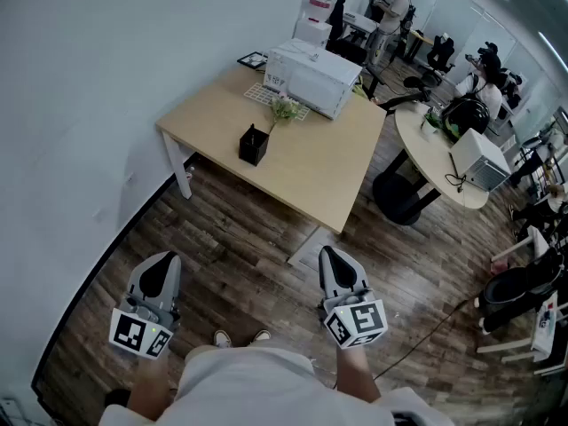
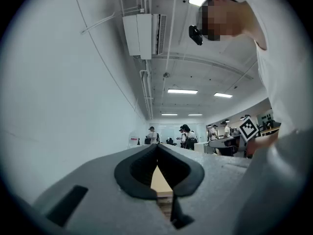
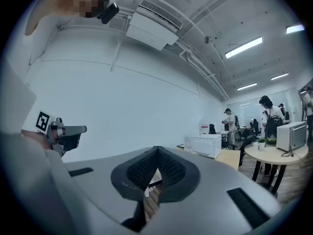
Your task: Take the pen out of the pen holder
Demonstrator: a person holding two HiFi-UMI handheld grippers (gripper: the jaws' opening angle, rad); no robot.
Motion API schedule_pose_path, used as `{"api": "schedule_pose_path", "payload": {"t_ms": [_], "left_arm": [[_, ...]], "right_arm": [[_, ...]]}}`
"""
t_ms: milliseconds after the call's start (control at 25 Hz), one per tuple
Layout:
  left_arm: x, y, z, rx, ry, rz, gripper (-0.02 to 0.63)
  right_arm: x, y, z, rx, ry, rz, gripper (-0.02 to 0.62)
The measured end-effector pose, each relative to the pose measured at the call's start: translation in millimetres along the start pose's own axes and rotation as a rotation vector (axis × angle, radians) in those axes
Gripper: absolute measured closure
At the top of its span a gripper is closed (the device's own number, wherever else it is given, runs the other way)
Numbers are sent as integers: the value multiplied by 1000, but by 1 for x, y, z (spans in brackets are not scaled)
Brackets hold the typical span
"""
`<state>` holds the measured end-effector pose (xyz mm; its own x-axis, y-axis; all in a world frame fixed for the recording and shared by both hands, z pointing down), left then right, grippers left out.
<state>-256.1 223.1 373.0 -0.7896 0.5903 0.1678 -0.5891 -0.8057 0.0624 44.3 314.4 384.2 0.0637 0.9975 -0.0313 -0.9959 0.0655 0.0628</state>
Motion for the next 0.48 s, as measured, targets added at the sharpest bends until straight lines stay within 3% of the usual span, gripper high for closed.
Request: {"api": "schedule_pose_path", "payload": {"t_ms": [480], "left_arm": [[-4, -8, 1, 16, 4, -13, 594]], "right_arm": [[3, -6, 4, -12, 11, -17, 595]]}}
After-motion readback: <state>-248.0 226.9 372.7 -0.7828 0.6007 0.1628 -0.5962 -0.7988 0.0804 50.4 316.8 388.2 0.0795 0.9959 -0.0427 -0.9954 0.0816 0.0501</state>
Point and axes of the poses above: the fingertips, and each gripper's own axes: x backward along the fingers, y to its left, z out of its underside, the point moved 3 cm from there along x, backward along the fingers, and after that the axes turned 3 degrees about x, right-handed, at the moved point
